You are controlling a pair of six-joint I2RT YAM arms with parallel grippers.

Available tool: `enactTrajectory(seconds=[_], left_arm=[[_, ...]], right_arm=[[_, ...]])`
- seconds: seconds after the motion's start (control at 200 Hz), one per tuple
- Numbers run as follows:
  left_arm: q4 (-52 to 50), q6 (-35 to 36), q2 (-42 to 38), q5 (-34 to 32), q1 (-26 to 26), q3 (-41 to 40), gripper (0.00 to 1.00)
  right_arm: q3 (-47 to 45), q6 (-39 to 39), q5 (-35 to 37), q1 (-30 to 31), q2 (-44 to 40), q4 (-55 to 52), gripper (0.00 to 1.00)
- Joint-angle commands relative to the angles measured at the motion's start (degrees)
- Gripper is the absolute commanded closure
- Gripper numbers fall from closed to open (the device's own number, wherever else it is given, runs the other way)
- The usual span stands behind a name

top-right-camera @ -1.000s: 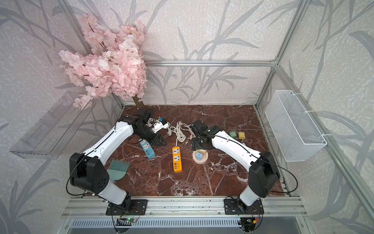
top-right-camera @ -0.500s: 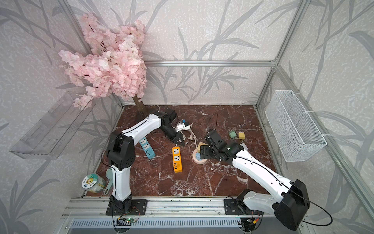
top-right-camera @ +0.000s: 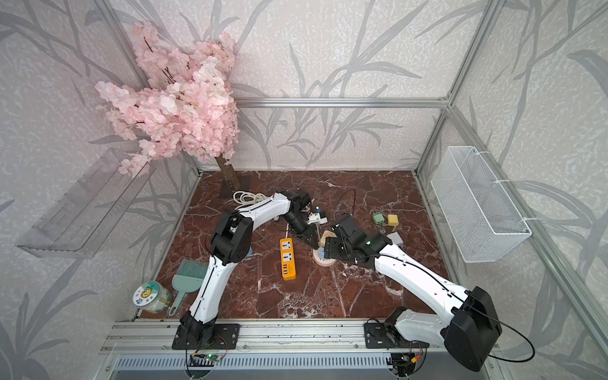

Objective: Pull the plug off the socket
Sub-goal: Remove the plug from the socket.

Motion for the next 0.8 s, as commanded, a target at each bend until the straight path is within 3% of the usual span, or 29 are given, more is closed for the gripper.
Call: enactTrajectory(seconds=[0.0,0.505,0.795], left_arm=[[-1.1,-1.8,0.9,1.5,0.3,2.4,1.00],[-2.9,-2.1,5.7,-1.6,0.2,4.1,1.00],[-3.2,-2.0,6.4,-1.5,0.2,4.5,1.00]], right_arm=[[-0.2,0.8,0.0,0.7,0.3,1.1,0.24],[4.9,2.3,4.0,4.0,9.1,-1.0,0.24],[10.0,8.1,7.8,5.8,16.4,-4.7,0.28]])
